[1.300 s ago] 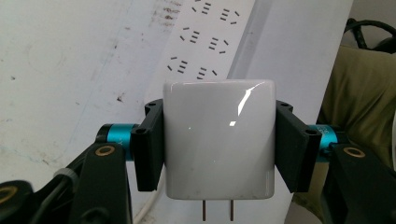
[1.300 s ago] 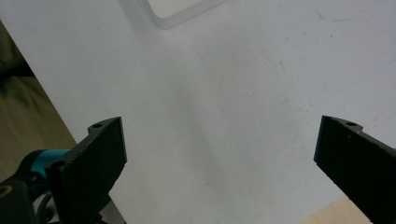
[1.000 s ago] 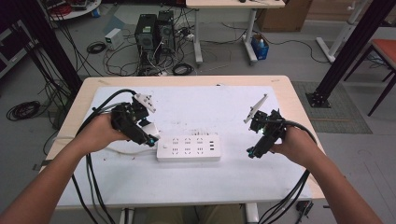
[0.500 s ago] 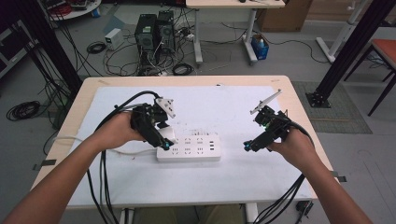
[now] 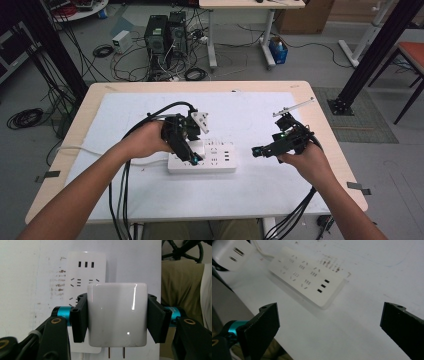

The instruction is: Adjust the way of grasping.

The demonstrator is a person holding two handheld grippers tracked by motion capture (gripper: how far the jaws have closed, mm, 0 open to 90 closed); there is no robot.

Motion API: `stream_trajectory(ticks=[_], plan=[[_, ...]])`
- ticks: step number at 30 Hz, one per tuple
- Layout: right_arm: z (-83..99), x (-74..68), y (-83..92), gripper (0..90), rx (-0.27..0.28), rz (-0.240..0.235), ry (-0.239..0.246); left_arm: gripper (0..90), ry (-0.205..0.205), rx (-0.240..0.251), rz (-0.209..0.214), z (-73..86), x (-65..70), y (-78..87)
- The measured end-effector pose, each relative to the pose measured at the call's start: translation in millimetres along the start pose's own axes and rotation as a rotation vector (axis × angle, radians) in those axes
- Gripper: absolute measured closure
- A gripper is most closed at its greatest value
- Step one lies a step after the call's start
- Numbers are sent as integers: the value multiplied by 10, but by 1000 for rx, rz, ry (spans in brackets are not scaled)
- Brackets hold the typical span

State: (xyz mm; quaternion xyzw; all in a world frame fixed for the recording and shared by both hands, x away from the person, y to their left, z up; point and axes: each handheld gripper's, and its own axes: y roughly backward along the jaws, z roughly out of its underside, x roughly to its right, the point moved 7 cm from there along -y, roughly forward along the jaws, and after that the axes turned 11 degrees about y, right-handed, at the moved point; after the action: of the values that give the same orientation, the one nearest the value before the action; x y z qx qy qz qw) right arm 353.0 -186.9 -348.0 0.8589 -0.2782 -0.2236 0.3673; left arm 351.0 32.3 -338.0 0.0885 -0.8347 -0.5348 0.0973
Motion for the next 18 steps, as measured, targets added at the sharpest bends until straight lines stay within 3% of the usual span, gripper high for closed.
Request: stream_trajectory(ticks=[10, 18], plan=[[-62, -81, -96, 17, 99, -158, -165, 425, -30, 40, 21, -189, 62, -80], [-102, -111, -120, 17, 137, -214, -214, 425, -49, 63, 19, -347, 94, -125]])
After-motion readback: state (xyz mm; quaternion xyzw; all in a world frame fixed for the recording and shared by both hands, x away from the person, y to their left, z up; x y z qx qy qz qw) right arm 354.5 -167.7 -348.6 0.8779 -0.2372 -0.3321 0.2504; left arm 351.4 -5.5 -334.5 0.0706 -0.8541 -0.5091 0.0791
